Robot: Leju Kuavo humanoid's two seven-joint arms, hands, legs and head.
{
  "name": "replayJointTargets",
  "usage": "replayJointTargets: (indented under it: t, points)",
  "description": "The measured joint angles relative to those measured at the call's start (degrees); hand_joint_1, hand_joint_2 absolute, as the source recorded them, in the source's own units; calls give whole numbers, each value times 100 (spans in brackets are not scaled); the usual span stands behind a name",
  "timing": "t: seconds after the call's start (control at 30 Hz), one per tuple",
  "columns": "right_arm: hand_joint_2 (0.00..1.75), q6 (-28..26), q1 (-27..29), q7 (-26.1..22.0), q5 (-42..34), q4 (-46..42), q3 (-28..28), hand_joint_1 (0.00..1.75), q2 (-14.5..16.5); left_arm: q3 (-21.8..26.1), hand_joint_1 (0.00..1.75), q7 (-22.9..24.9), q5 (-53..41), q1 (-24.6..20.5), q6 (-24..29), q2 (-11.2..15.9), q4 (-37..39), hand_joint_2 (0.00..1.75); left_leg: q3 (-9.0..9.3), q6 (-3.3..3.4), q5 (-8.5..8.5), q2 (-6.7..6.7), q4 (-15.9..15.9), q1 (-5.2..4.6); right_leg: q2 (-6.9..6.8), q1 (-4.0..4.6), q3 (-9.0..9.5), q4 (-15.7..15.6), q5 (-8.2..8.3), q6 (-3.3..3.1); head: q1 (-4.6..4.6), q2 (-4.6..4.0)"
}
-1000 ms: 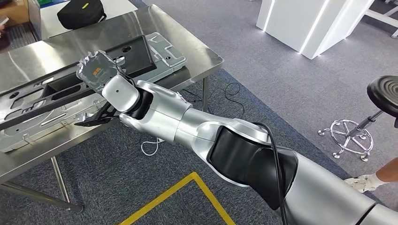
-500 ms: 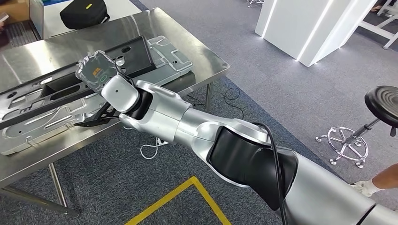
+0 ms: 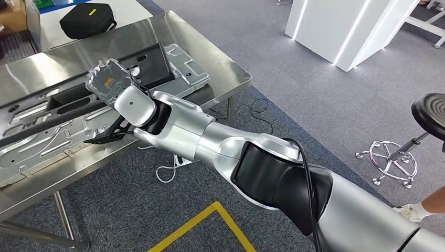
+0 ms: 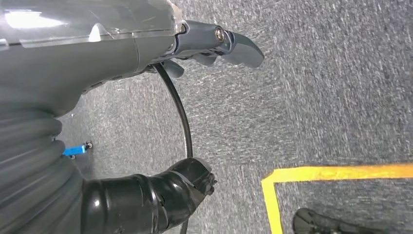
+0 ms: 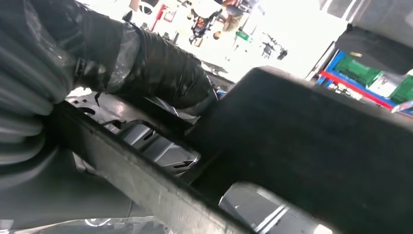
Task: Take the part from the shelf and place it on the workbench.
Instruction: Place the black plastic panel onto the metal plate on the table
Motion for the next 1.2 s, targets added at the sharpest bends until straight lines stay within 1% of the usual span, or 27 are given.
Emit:
replayJointTargets:
  t: [0.03,0.07,0.1,0.13,0.17,0.27,0.33,0.37,0.43,0.47,0.5,0.53,0.6,0.63,0.67,0.73,0.8,0.83,0.87,0.93,0.97,1.0,1.03,1.1,1.13,1.17,1.2]
  points:
    - [175,2,20,-2,0,2,0,175,0,0,0,0,0,2,-2,6,10,175,47,-14,202,2,-203,14,3,-6,28,20,-35,14,0,0]
    - [175,3,30,-3,0,2,0,175,1,0,0,-2,0,4,-5,15,17,175,185,-28,454,4,-578,33,7,-13,51,53,-79,37,1,0]
    - [175,3,31,-5,0,3,0,175,3,-1,0,-5,-1,6,-10,23,21,175,344,-36,622,3,-948,38,11,-9,62,94,-129,71,-1,0]
    - [175,2,30,-9,0,2,0,175,8,-3,0,-13,-1,9,-16,31,23,175,474,-19,723,-4,-1242,37,19,-2,60,139,-175,108,1,0]
    - [175,3,34,-14,0,3,0,175,20,-6,0,-22,-1,14,-22,37,26,175,546,7,737,-10,-1399,29,25,10,53,172,-208,143,1,0]
    - [175,15,75,-28,4,15,3,175,92,-43,0,-41,0,31,-21,67,51,175,576,126,673,-19,-1438,19,28,21,45,197,-261,217,0,1]
    - [175,27,79,-15,7,32,4,175,144,-86,0,-45,0,30,32,113,104,175,611,203,654,-20,-1453,31,16,2,-52,431,-397,271,1,1]
    - [175,33,73,-4,0,43,4,175,160,-101,0,-45,0,30,73,141,146,175,630,237,641,-20,-1460,32,10,-8,-196,716,-527,294,2,1]
    - [175,49,58,14,-28,72,4,175,179,-113,0,-44,0,27,141,195,244,175,661,281,603,-21,-1459,18,6,-15,-628,1475,-791,317,1,0]
    - [175,60,57,17,-45,89,4,175,187,-117,0,-44,0,28,165,217,295,175,681,291,583,-26,-1458,9,5,-15,-814,1745,-831,314,1,0]
    - [175,68,55,19,-56,110,4,175,191,-123,0,-44,0,30,188,240,341,175,708,296,560,-35,-1457,-2,6,-11,-917,1829,-762,298,1,0]
    - [175,74,53,23,-63,132,4,175,198,-134,0,-44,0,34,213,266,387,175,745,295,534,-46,-1457,-15,6,2,-905,1676,-580,262,1,0]
    - [175,75,42,38,-60,174,4,175,231,-174,0,-52,0,46,257,312,477,175,831,289,477,-63,-1462,-37,6,54,-649,943,-99,130,0,0]
    - [175,73,33,47,-48,190,4,175,270,-208,0,-62,0,49,272,338,522,175,860,276,451,-63,-1466,-51,3,85,-508,595,54,58,-2,0]
    - [175,70,26,56,-31,203,4,175,320,-246,0,-75,0,51,283,358,563,175,873,255,433,-58,-1471,-47,0,115,-408,375,115,3,-5,0]
    - [175,62,32,78,7,228,5,175,435,-331,0,-96,0,50,298,400,633,175,891,195,412,-39,-1502,-36,4,155,-333,235,82,-52,-6,0]
    - [175,56,64,97,22,239,6,175,536,-399,0,-107,0,51,304,434,678,175,921,145,371,-22,-1503,-31,8,116,-231,105,92,-73,-6,1]
    - [175,54,73,105,26,243,7,175,586,-421,0,-111,0,54,307,450,695,175,890,128,307,-21,-1402,-31,2,92,-168,34,99,-84,-10,1]
    - [175,48,79,114,29,248,7,175,633,-435,0,-114,0,58,311,473,709,175,785,109,193,-24,-1171,-30,-5,68,-104,-26,100,-95,-10,1]
    - [175,40,84,125,33,263,7,175,707,-462,0,-114,0,73,321,510,733,175,392,63,-85,-30,-448,-14,-12,70,-31,-49,57,-111,-13,1]
    - [175,38,92,127,33,269,7,175,725,-477,0,-114,0,80,325,523,745,175,192,36,-156,-32,-137,-6,-13,67,-3,-44,27,-109,-12,0]
    - [175,40,100,127,33,277,7,175,732,-489,0,-113,0,86,326,531,758,175,72,9,-116,-30,-5,8,-12,60,30,-34,-8,-99,-12,0]
    - [175,42,105,126,33,284,7,175,734,-496,0,-110,0,92,326,536,770,175,62,-17,43,-27,-99,26,-11,49,63,-14,-50,-82,-12,0]
    - [175,46,102,126,31,296,7,175,734,-498,0,-103,0,105,326,550,789,175,301,-76,500,-21,-767,68,-6,14,119,69,-162,-19,-13,0]
    - [175,50,87,125,26,301,7,175,731,-498,0,-99,0,111,325,554,799,175,444,-89,632,-23,-1099,68,4,12,120,135,-225,23,-15,0]
    - [175,55,70,119,16,304,7,175,726,-498,0,-97,0,111,325,558,809,175,537,-72,680,-28,-1300,62,13,16,110,186,-273,62,-19,1]
    - [175,69,51,103,-4,307,7,175,718,-498,0,-95,0,109,325,559,820,175,574,-39,647,-35,-1370,49,21,30,97,218,-306,94,-21,1]
